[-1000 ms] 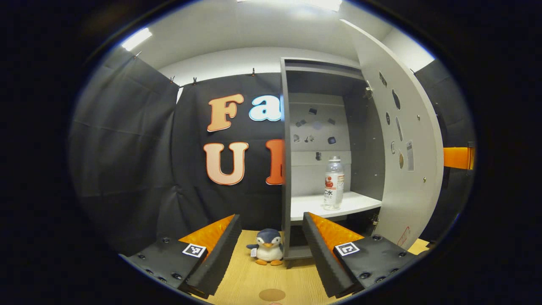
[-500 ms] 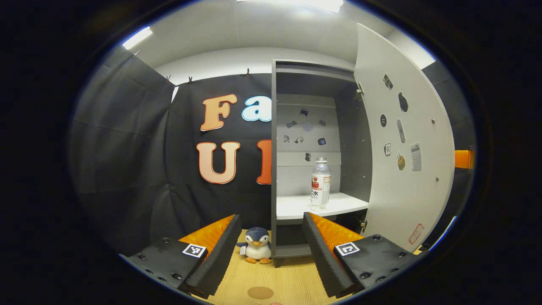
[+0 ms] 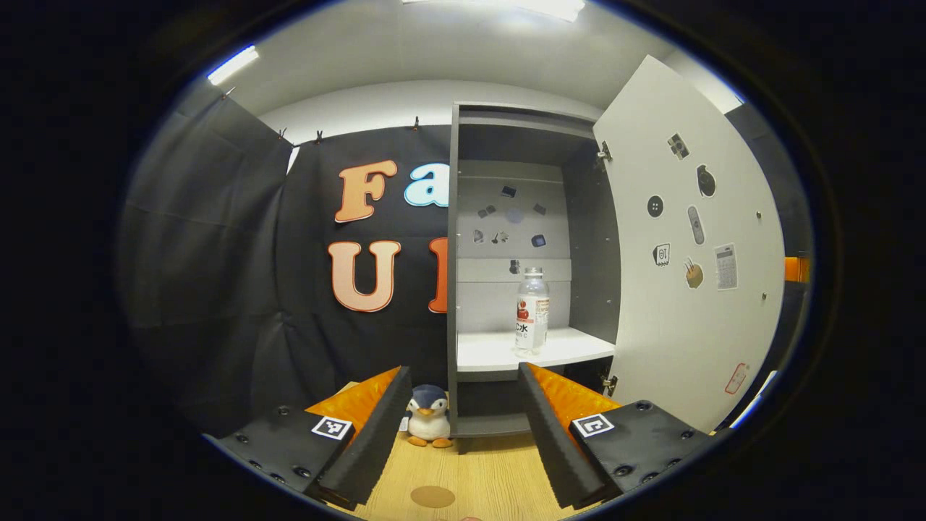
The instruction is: Open the cabinet door with the right hand, grasp the bottle in the cabinet with the left hand and place it on the coaster, then close the cabinet door with the right hand.
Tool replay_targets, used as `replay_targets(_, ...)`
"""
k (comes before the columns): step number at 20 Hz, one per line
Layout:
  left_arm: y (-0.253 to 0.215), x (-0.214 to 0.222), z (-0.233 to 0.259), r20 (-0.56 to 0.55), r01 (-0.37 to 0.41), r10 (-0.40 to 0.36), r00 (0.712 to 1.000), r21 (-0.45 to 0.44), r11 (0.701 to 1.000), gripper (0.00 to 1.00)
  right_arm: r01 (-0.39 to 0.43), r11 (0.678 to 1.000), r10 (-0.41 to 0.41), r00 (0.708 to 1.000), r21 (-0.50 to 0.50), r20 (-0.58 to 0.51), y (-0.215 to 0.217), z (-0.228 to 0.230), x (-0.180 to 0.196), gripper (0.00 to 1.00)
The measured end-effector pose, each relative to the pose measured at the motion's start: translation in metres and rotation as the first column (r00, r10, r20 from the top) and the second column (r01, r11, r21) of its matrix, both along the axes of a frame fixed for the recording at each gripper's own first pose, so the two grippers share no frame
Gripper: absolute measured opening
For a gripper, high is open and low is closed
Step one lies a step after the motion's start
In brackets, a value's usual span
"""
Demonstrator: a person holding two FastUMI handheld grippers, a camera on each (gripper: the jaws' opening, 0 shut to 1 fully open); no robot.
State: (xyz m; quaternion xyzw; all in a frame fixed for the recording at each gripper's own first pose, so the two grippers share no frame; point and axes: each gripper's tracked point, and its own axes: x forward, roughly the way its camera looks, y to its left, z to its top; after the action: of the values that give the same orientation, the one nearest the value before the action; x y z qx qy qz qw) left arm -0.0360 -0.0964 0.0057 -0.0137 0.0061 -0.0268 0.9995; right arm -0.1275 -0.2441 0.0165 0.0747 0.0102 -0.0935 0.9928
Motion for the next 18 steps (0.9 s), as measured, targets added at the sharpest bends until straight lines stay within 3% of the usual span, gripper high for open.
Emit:
replay_targets(3, -0.004, -0.005, 0.001, -0.001, -0.005, 0.005, 1.000, -0.002, 1.000, 0.94, -0.031, 0.999, 0.031, 1.000, 0.007, 0.004, -0.014, -0.003, -0.002, 0.06)
replay_targets(10, -0.009, -0.011, -0.003, -0.018, -0.020, 0.020, 1.000, 0.006, 1.000, 0.94, -0.081, 0.997, 0.081, 0.996, -0.001, 0.026, -0.022, -0.001, -0.002, 0.03)
replay_targets(12, -0.012, -0.012, -0.001, -0.016, -0.020, 0.020, 1.000, 0.004, 1.000, 0.94, -0.083, 0.997, 0.083, 0.996, -0.001, 0.025, -0.022, -0.001, -0.002, 0.01)
replay_targets(18, -0.022, -0.008, -0.005, -0.021, -0.005, 0.005, 1.000, 0.003, 1.000, 0.94, -0.029, 0.997, 0.027, 0.999, -0.074, -0.022, -0.021, -0.005, -0.015, 0.07)
